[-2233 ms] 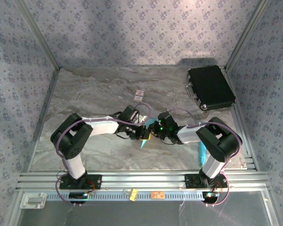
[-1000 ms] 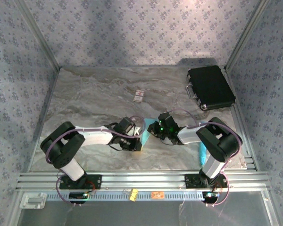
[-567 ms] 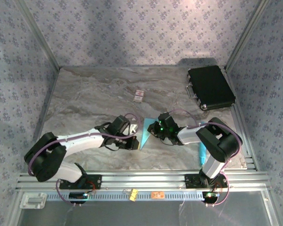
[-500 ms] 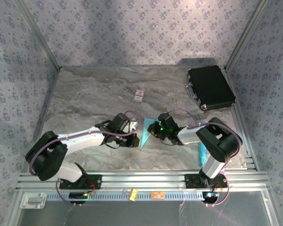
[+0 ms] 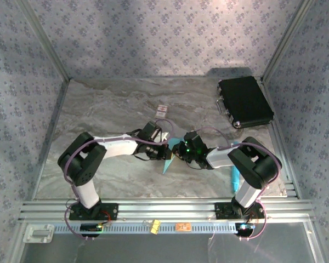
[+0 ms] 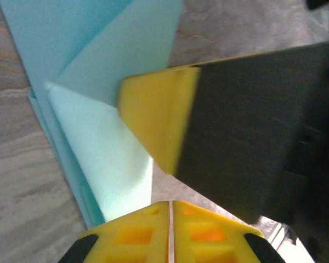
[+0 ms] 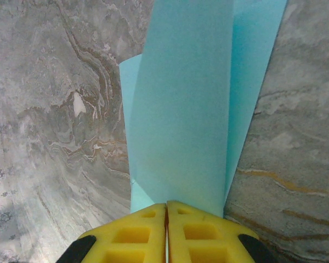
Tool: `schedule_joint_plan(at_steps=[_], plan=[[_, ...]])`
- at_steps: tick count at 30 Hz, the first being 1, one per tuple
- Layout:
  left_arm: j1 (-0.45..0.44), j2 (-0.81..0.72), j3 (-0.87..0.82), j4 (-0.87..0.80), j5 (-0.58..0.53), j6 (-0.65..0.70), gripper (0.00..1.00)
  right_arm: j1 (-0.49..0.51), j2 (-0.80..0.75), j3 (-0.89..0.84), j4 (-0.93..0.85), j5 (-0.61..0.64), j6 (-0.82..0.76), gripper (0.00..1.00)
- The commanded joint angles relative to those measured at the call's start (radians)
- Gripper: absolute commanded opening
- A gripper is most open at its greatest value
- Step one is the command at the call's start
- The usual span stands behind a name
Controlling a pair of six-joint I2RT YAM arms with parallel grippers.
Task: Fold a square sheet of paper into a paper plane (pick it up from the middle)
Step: Fold the wing for the fifth time at the center of the table.
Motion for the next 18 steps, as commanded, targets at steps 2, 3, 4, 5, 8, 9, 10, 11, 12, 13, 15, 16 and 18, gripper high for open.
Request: schedule_joint_plan(at_steps=[2, 3, 4, 5, 8, 9, 10, 11, 12, 13, 15, 16, 18], plan=[[0.003, 0.055, 0.028, -0.020, -0.054, 0.029, 0.10, 0.018, 0.034, -0.036, -0.094, 0.021, 0.013, 0.11], [0.005, 0.061, 0.028, -0.033, -0.067, 0.033, 0.10, 0.018, 0.030, -0.037, -0.089, 0.021, 0.013, 0.11], [0.003, 0.070, 0.027, -0.054, -0.084, 0.038, 0.09, 0.016, 0.026, -0.038, -0.088, 0.019, 0.013, 0.11], [0.003, 0.080, 0.025, -0.075, -0.096, 0.042, 0.08, 0.016, 0.019, -0.039, -0.086, 0.018, 0.013, 0.11], [0.003, 0.089, -0.009, -0.101, -0.107, 0.062, 0.04, 0.006, -0.021, -0.039, -0.095, 0.017, 0.000, 0.12], [0.003, 0.088, -0.024, -0.101, -0.103, 0.068, 0.04, 0.000, -0.044, -0.038, -0.105, 0.018, -0.008, 0.13], [0.004, 0.088, -0.040, -0.105, -0.092, 0.082, 0.04, -0.008, -0.075, -0.038, -0.122, 0.024, -0.020, 0.13], [0.003, 0.089, -0.053, -0.111, -0.080, 0.095, 0.03, -0.015, -0.111, -0.036, -0.148, 0.033, -0.037, 0.13], [0.004, 0.086, -0.069, -0.113, -0.072, 0.105, 0.02, -0.020, -0.144, -0.035, -0.172, 0.036, -0.057, 0.13], [0.003, 0.081, -0.088, -0.112, -0.060, 0.115, 0.01, -0.027, -0.185, -0.034, -0.204, 0.041, -0.083, 0.13], [0.004, 0.073, -0.123, -0.071, -0.009, 0.116, 0.01, -0.035, -0.263, -0.024, -0.288, 0.069, -0.124, 0.13], [0.003, 0.069, -0.138, -0.049, 0.017, 0.113, 0.01, -0.039, -0.298, -0.024, -0.320, 0.081, -0.143, 0.13], [0.002, 0.069, -0.140, -0.039, 0.053, 0.119, 0.01, -0.046, -0.353, -0.039, -0.339, 0.086, -0.167, 0.13]])
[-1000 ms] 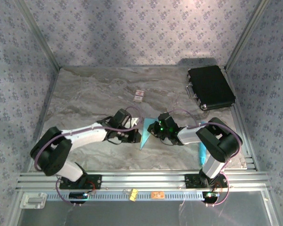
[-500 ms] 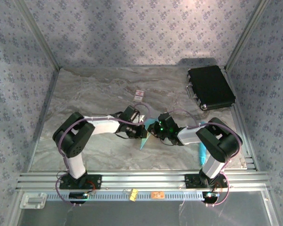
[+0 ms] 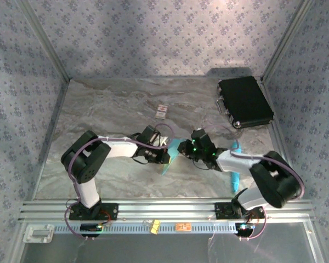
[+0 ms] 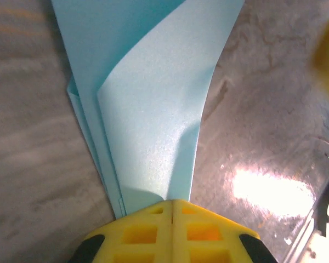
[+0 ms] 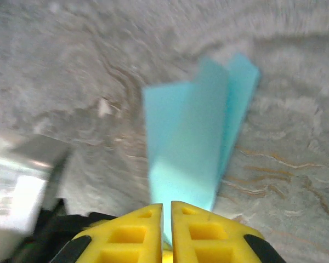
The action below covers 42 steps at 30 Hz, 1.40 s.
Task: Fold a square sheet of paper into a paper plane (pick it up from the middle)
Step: Fold the wing for the fifth time at the center of the table.
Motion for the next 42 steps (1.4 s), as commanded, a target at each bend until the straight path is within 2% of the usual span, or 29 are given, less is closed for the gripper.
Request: schedule_joint_plan(at_steps=[1, 6, 13, 19, 24, 31, 35, 42], plan=[[-0.006, 0.039, -0.060, -0.113, 0.029, 0.042, 0.00, -0.009, -0.082, -0.017, -0.104, 0.031, -0.083, 0.12], [-0.009, 0.036, -0.049, -0.117, 0.061, 0.056, 0.00, 0.016, -0.072, -0.015, -0.085, -0.008, -0.115, 0.11], [-0.011, 0.042, -0.045, -0.117, 0.058, 0.055, 0.00, 0.076, 0.050, 0.023, -0.033, -0.023, -0.141, 0.10], [-0.012, 0.056, -0.044, -0.132, 0.022, 0.044, 0.00, 0.079, 0.141, 0.031, 0.041, -0.060, -0.144, 0.10], [-0.011, 0.053, -0.045, -0.131, 0.015, 0.041, 0.00, 0.076, 0.197, 0.083, -0.027, -0.051, -0.180, 0.10], [-0.009, 0.057, -0.056, -0.128, -0.002, 0.030, 0.00, -0.012, 0.230, 0.054, -0.036, -0.011, -0.186, 0.10], [-0.010, 0.062, -0.060, -0.126, -0.013, 0.023, 0.00, -0.089, 0.238, 0.025, 0.017, -0.056, -0.188, 0.10], [-0.010, 0.068, -0.059, -0.128, -0.022, 0.019, 0.00, -0.189, 0.263, 0.048, 0.003, -0.095, -0.225, 0.11]])
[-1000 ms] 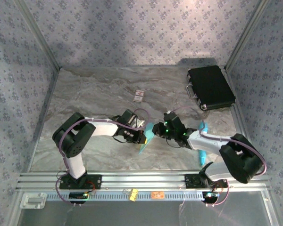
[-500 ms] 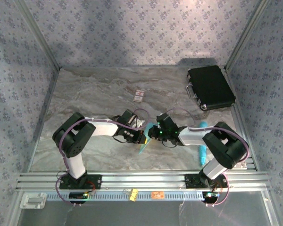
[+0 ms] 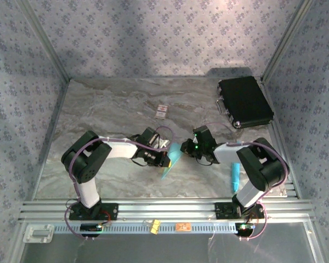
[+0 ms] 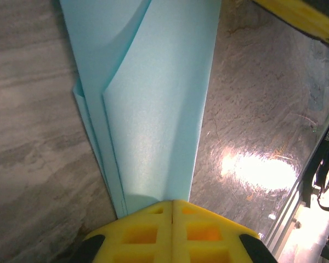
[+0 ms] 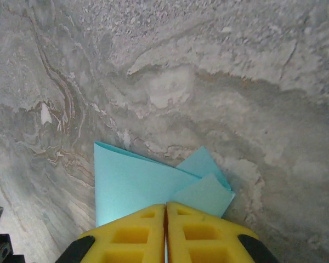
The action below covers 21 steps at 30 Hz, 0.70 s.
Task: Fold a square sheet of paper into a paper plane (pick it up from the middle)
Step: Fold the wing for the fifth time at the center of the table.
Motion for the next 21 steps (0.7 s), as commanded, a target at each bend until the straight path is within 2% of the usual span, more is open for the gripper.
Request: schedule_joint_plan(at_steps=[1, 7, 12, 16, 21], plan=[[-0.008, 0.063, -0.045, -0.122, -0.099, -0.001, 0.00, -0.064, 0.038, 0.005, -0.044, 0.056, -0.047, 0.11], [-0.009, 0.074, -0.035, -0.128, -0.098, 0.004, 0.00, -0.139, 0.044, 0.014, -0.041, 0.041, -0.044, 0.11], [-0.008, 0.074, -0.031, -0.130, -0.098, 0.005, 0.00, -0.174, -0.029, 0.040, -0.083, 0.003, -0.077, 0.12], [-0.008, 0.071, -0.027, -0.133, -0.101, 0.008, 0.00, -0.147, -0.123, 0.031, -0.098, -0.003, -0.076, 0.12], [-0.009, 0.060, -0.030, -0.131, -0.105, 0.007, 0.00, -0.031, -0.146, 0.006, -0.058, 0.004, -0.023, 0.12]])
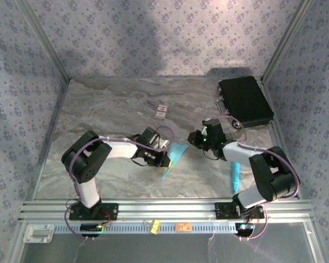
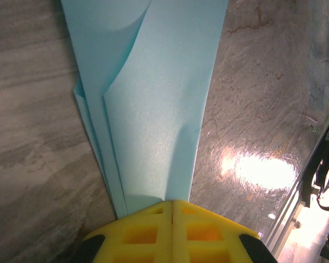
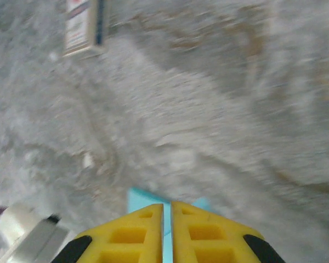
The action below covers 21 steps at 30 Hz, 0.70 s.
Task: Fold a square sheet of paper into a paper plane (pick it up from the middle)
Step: Fold the wing for the fifth time at the center of the table.
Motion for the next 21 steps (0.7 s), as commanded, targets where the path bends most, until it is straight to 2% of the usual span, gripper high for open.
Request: schedule_joint_plan(at_steps=[1, 4, 8, 11, 21], plan=[[-0.009, 0.055, -0.033, -0.130, -0.107, 0.007, 0.00, 0.079, 0.004, -0.017, 0.004, 0.012, 0.044, 0.12], [-0.008, 0.048, -0.035, -0.127, -0.109, 0.007, 0.00, 0.169, 0.014, -0.036, 0.050, 0.031, 0.083, 0.11], [-0.008, 0.044, -0.044, -0.118, -0.109, 0.002, 0.00, 0.249, 0.026, -0.039, -0.049, 0.103, 0.144, 0.09], [-0.009, 0.046, -0.046, -0.115, -0.108, 0.002, 0.00, 0.297, 0.033, -0.087, 0.043, 0.098, 0.181, 0.08], [-0.009, 0.041, -0.053, -0.107, -0.104, 0.002, 0.00, 0.358, 0.087, -0.100, 0.088, 0.083, 0.207, 0.07]])
